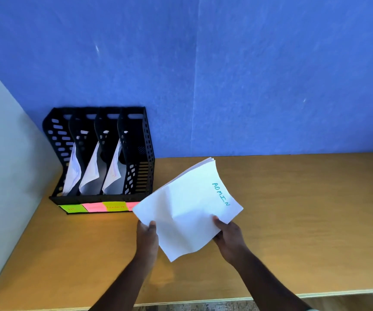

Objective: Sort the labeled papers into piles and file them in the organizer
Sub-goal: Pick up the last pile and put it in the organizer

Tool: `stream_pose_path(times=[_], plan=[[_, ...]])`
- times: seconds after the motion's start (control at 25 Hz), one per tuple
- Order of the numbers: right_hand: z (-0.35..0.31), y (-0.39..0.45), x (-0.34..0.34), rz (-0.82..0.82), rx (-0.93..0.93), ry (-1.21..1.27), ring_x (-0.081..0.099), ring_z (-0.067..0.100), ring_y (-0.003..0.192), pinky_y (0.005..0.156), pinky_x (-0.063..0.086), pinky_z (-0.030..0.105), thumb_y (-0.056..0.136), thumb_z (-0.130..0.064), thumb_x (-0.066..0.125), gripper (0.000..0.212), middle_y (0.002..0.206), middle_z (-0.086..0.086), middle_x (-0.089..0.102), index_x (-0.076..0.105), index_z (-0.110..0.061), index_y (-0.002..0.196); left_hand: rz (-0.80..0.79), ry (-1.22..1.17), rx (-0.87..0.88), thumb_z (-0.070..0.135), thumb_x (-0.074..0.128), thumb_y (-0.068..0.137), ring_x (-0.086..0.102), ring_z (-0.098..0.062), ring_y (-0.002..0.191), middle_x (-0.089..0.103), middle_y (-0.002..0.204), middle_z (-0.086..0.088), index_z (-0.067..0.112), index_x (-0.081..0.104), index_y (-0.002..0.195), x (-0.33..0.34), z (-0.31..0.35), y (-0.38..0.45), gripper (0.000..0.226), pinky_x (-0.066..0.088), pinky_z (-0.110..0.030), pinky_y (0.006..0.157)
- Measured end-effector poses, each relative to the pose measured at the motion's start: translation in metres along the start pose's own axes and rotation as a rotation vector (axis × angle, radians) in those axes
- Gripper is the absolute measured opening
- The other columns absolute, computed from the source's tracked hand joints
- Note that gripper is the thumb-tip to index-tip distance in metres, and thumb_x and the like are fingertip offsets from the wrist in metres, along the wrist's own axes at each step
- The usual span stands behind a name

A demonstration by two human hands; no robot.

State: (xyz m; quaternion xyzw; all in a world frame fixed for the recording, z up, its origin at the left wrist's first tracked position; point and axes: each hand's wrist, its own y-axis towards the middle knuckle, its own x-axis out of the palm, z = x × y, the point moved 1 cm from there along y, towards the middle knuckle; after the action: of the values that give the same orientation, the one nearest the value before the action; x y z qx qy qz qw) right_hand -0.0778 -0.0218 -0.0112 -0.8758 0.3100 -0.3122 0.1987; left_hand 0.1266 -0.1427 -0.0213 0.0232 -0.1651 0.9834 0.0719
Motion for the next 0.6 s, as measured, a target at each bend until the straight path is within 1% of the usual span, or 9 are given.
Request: stream_pose_path(times=[0.04,0.12,0.2,0.24,0.32,0.4,0.48,0.52,0.6], plan=[[-0.003,0.0,0.005,-0.028,-0.035,0.019,0.068,0.036,0.118,0.103,0.052,0.057,0.096,-0.007,0.065,0.034,0.129,0.013,0.071,0.064,-0.006,0.13,-0.058,-0.045,-0.011,-0.005,0.039,0.101,0.062,-0.039,0.104,0.063,0.113,-0.025,0.0,0.053,0.124,-0.001,-0.002,-0.003,0.027,0.05,-0.051,0.088],[-0.01,0.002,0.013,0.039,-0.099,0.021,0.067,0.038,0.116,0.104,0.051,0.059,0.095,0.002,0.062,0.033,0.124,0.014,0.073,0.064,-0.006,0.128,-0.132,-0.063,-0.054,-0.001,0.043,0.101,0.063,-0.037,0.105,0.064,0.115,-0.022,0.002,0.053,0.126,-0.005,-0.007,-0.009,0.027,0.049,-0.051,0.09],[-0.019,0.002,0.015,0.145,-0.148,-0.089,0.069,0.037,0.109,0.1,0.052,0.058,0.094,0.005,0.063,0.027,0.115,0.014,0.076,0.067,-0.007,0.118,-0.044,0.032,-0.08,0.002,0.049,0.1,0.061,-0.039,0.109,0.06,0.122,-0.026,-0.001,0.052,0.122,-0.01,-0.007,-0.008,0.023,0.048,-0.055,0.098],[-0.022,0.003,0.013,0.162,-0.177,-0.156,0.07,0.037,0.105,0.097,0.054,0.057,0.094,0.005,0.063,0.024,0.112,0.013,0.077,0.069,-0.007,0.114,0.022,0.087,-0.071,0.002,0.054,0.098,0.058,-0.037,0.114,0.053,0.131,-0.028,-0.003,0.048,0.122,-0.013,-0.004,-0.006,0.026,0.046,-0.052,0.102],[-0.028,0.002,0.008,0.142,-0.232,-0.248,0.071,0.035,0.097,0.089,0.057,0.052,0.094,0.006,0.062,0.022,0.106,0.013,0.078,0.071,-0.008,0.108,0.061,0.19,-0.007,0.003,0.064,0.092,0.043,-0.027,0.132,0.034,0.15,-0.019,0.0,0.033,0.138,-0.016,0.01,0.001,0.055,0.039,-0.044,0.109],[-0.034,-0.002,0.008,0.094,-0.271,-0.32,0.073,0.035,0.095,0.085,0.059,0.05,0.094,0.006,0.062,0.022,0.104,0.013,0.078,0.072,-0.009,0.106,-0.061,0.312,0.14,0.009,0.07,0.089,0.032,-0.01,0.139,0.029,0.153,0.001,0.008,0.025,0.15,-0.011,0.029,0.009,0.076,0.032,-0.037,0.114],[-0.039,-0.004,0.011,0.055,-0.306,-0.389,0.074,0.031,0.092,0.081,0.06,0.049,0.094,0.005,0.062,0.022,0.102,0.012,0.078,0.074,-0.012,0.103,-0.268,0.347,0.194,0.013,0.069,0.091,0.039,0.006,0.131,0.038,0.146,0.014,0.018,0.031,0.147,0.003,0.051,0.013,0.067,0.034,-0.025,0.109],[-0.04,-0.004,0.014,0.041,-0.322,-0.411,0.074,0.029,0.09,0.077,0.06,0.046,0.094,0.004,0.062,0.022,0.1,0.011,0.079,0.074,-0.012,0.102,-0.338,0.38,0.213,0.012,0.064,0.094,0.044,0.004,0.128,0.045,0.141,0.012,0.019,0.035,0.144,0.01,0.058,0.015,0.057,0.035,-0.019,0.104],[-0.042,-0.007,0.022,0.058,-0.369,-0.444,0.075,0.025,0.085,0.069,0.061,0.036,0.093,0.002,0.062,0.021,0.096,0.005,0.079,0.073,-0.014,0.102,-0.301,0.509,0.315,0.008,0.05,0.1,0.056,-0.015,0.115,0.062,0.116,0.001,0.011,0.051,0.126,0.027,0.068,0.014,0.026,0.036,-0.008,0.085]])
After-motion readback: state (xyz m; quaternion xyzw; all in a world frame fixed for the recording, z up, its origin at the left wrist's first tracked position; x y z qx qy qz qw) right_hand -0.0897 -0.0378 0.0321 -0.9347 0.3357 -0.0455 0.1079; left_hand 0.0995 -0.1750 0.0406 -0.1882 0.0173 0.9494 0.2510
